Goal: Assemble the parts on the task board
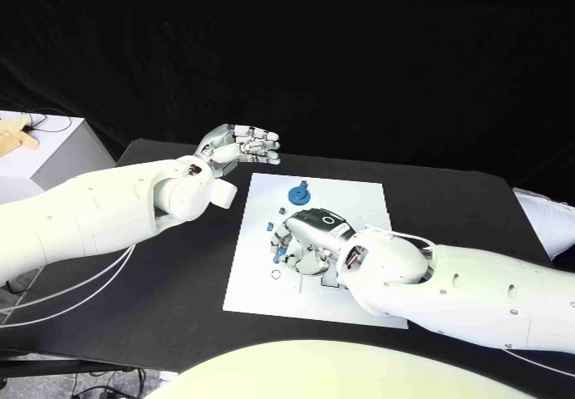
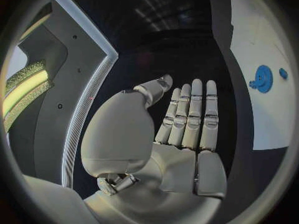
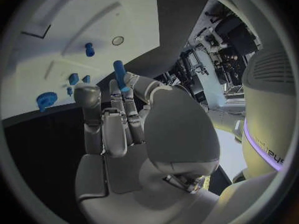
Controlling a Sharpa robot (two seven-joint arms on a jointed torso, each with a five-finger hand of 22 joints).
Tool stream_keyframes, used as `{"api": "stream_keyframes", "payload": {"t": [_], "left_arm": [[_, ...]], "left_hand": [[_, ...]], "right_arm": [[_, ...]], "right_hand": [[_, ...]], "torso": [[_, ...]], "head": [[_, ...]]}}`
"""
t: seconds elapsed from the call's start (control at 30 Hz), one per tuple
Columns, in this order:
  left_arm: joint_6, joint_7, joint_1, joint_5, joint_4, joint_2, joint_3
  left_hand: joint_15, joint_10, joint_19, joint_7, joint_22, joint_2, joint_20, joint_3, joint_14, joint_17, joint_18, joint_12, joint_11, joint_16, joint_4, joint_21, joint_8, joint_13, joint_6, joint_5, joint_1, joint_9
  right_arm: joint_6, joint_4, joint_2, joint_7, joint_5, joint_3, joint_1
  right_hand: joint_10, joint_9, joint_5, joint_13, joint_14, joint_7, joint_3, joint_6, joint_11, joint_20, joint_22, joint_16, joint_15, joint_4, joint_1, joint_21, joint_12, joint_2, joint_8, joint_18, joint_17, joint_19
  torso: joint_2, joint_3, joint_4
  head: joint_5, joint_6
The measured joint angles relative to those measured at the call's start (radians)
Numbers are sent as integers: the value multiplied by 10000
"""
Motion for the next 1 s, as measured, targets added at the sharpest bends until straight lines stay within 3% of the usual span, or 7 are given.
{"api": "stream_keyframes", "payload": {"t": [0.17, 0.5, 1.0], "left_arm": [[23, -1, 0, -1, -13, 19, 0], [47, -5, 0, -2, -25, 19, 0], [67, -9, 0, -4, -27, 21, 0]], "left_hand": [[0, 0, 0, 0, 0, 0, 0, 0, 0, 10, 0, 0, 0, 0, 0, 0, 0, 0, 0, 0, 0, -8], [0, 0, 0, 0, 0, 0, 0, 0, 0, 11, -1, 0, 0, 0, 0, 0, 0, 0, 0, 0, 0, -8], [0, 0, 0, 0, 0, 0, 0, 0, 0, 9, 0, 0, 0, 0, 0, 0, 0, 0, 0, 0, 0, -7]], "right_arm": [[75, -151, 99, -25, -158, -61, -178], [167, -213, 135, -125, -433, -87, -279], [227, -321, 246, -215, -620, -100, -399]], "right_hand": [[0, -2, 41, 0, 0, 0, -1, -1, 0, 0, 0, 0, 0, 0, 0, 0, 18, 0, -1, -1, -5, 0], [0, 6, 40, 0, 0, 0, 28, -2, 0, 0, 15, 0, 0, -30, 1, 0, 17, 0, -4, -1, -4, 0], [0, 5, 39, 0, 0, -2, 37, -6, 0, 0, 43, 0, 0, -43, 1, 0, -21, -1, -20, 0, 23, -1]], "torso": [[0, 7, -4], [-1, 13, -12], [2, 13, -4]], "head": [[82, 0], [216, 0], [241, 0]]}}
